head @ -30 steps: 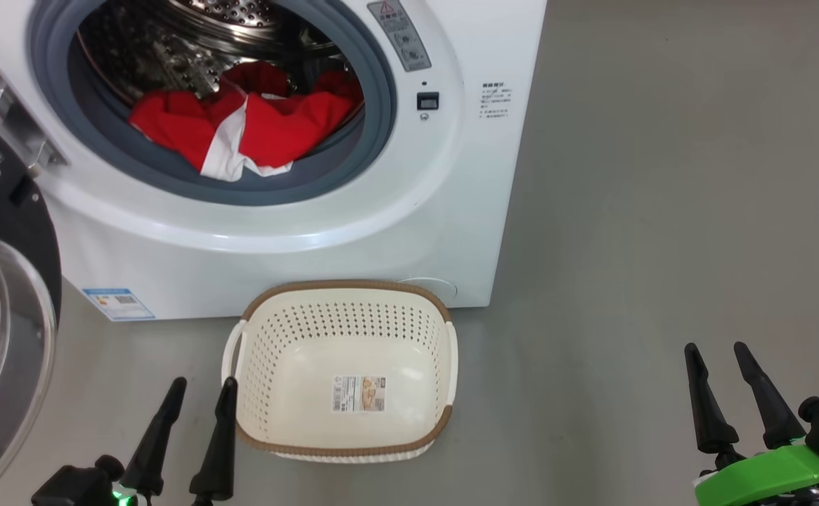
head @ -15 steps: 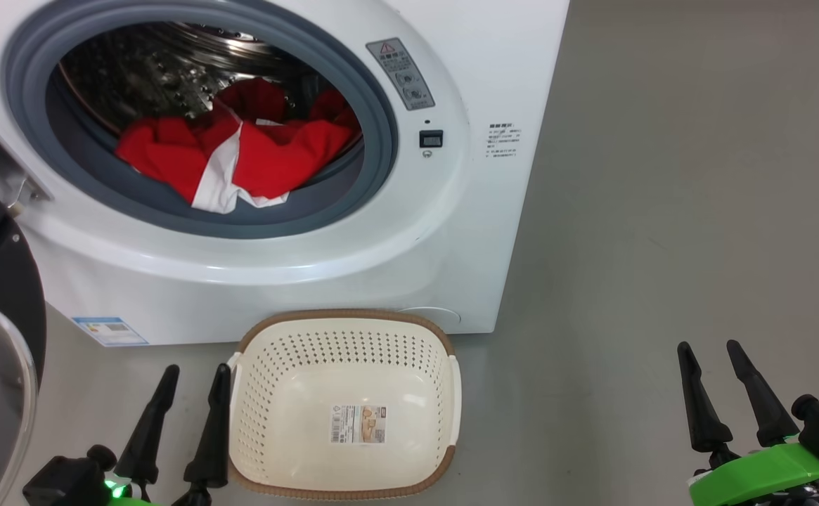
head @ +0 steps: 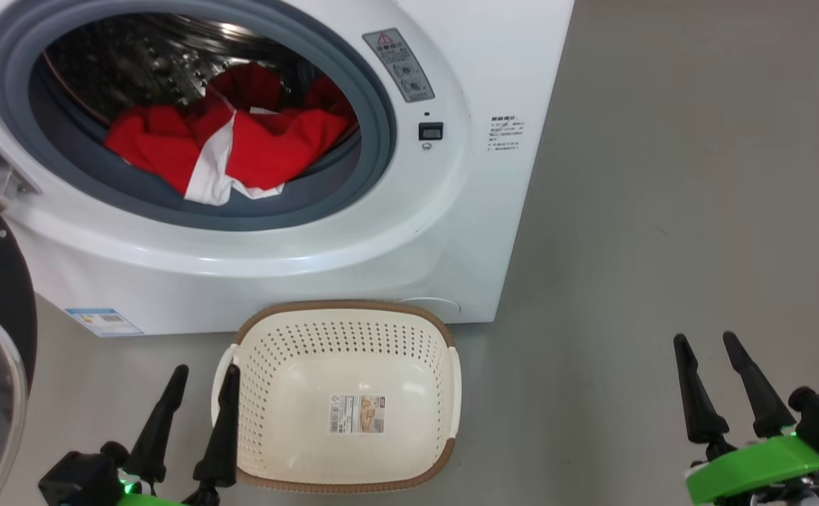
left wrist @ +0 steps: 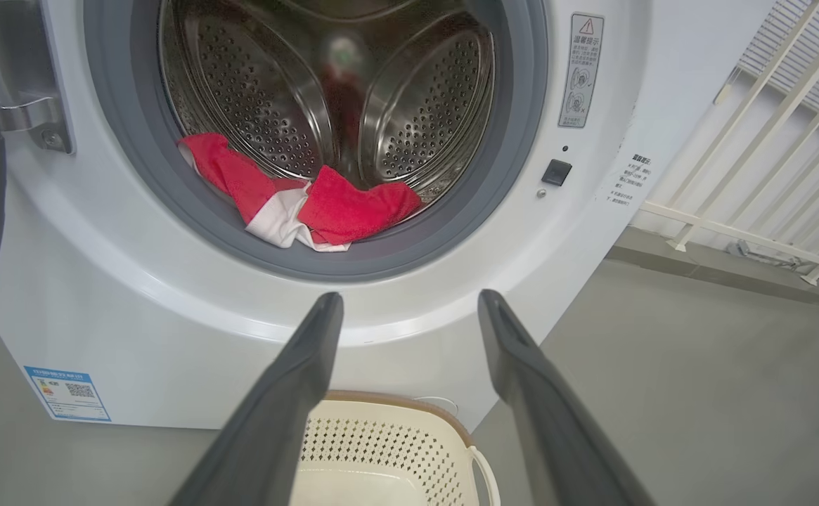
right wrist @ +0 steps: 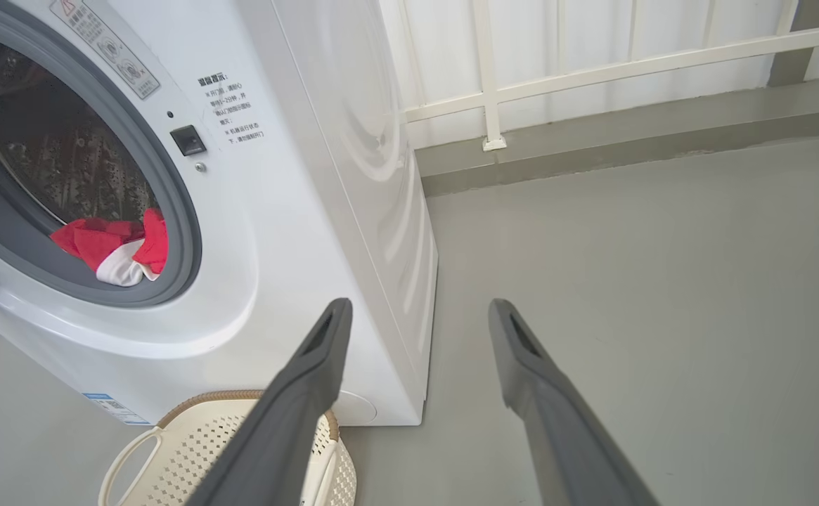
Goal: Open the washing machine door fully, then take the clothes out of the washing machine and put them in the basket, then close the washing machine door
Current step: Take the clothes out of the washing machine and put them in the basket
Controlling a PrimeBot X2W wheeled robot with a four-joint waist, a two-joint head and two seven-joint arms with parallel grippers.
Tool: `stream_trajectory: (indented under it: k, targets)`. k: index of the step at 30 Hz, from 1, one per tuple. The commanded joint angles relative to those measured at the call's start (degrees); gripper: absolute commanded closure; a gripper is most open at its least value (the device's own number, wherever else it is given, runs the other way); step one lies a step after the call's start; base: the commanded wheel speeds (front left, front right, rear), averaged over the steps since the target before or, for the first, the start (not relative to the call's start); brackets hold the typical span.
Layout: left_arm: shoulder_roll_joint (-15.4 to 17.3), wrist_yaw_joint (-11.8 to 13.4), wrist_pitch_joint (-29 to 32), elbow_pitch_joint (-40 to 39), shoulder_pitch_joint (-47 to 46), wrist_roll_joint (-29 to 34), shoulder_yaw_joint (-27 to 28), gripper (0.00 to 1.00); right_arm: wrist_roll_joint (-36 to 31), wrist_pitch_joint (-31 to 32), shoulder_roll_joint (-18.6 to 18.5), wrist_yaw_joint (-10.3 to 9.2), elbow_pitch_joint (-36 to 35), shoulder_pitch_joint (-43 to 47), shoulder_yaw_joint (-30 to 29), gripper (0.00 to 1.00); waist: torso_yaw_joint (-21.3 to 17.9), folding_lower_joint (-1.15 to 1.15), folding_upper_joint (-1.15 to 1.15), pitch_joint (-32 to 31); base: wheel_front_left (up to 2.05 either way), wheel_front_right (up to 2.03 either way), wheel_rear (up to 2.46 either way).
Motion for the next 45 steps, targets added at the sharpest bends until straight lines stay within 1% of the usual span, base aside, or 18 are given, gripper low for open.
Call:
stream_trajectory:
  k: [1, 8, 13, 17, 23, 24, 31, 40, 45]
  targets:
    - [0.95, -0.30, -0.28, -0.59, -2.49, 0.76, 1.68, 0.00, -0.31, -0.37, -0.88, 0.29, -1.65, -2.25, 1.35, 0.00, -0.23, 0.00, 0.00, 0.86, 0.00, 0.00, 0.00]
    - [1.42, -0.30, -0.28, 3.38, -7.67, 3.15, 1.35, 0.00, -0.41, -0.37, -0.58, 0.29, -1.88, -3.86, 1.78, 0.00, -1.23, 0.00, 0.00, 4.47, 0.00, 0.00, 0.00]
    - [1.25, -0.30, -0.28, 7.30, -15.04, 5.01, 2.79, 0.00, -0.60, -0.37, -0.25, 0.29, -2.20, -5.69, 2.30, 0.00, -2.61, 0.00, 0.00, 8.31, 0.00, 0.00, 0.00]
    - [1.82, -0.30, -0.28, 11.51, -22.05, 5.83, 4.04, 0.00, -0.73, -0.37, 0.07, 0.29, -2.39, -7.48, 2.66, 0.00, -4.10, 0.00, 0.00, 11.60, 0.00, 0.00, 0.00]
    - [4.81, -0.30, -0.28, 17.99, -32.64, 6.70, 3.29, 0.00, -1.17, -0.37, 0.79, 0.29, -2.83, -10.20, 4.36, 0.00, -6.51, 0.00, 0.00, 16.56, 0.00, 0.00, 0.00]
    - [4.81, -0.30, -0.28, 17.99, -32.64, 6.70, 3.29, 0.00, -1.17, -0.37, 0.79, 0.29, -2.83, -10.20, 4.36, 0.00, -6.51, 0.00, 0.00, 16.56, 0.00, 0.00, 0.00]
    - [7.45, -0.30, -0.28, 25.56, -42.77, 6.59, 2.74, 0.00, -1.28, -0.37, 1.87, 0.29, -3.23, -12.69, 4.98, 0.00, -8.65, 0.00, 0.00, 20.77, 0.00, 0.00, 0.00]
    - [10.22, -0.30, -0.28, 35.47, -54.35, 7.35, 4.50, 0.00, -1.46, -0.37, 2.33, 0.29, -3.78, -14.19, 5.14, 0.00, -10.19, 0.00, 0.00, 24.30, 0.00, 0.00, 0.00]
    - [11.61, -0.30, -0.28, 39.41, -59.97, 7.92, 5.30, 0.00, -1.58, -0.37, 2.56, 0.29, -4.14, -15.09, 5.64, 0.00, -11.24, 0.00, 0.00, 26.28, 0.00, 0.00, 0.00]
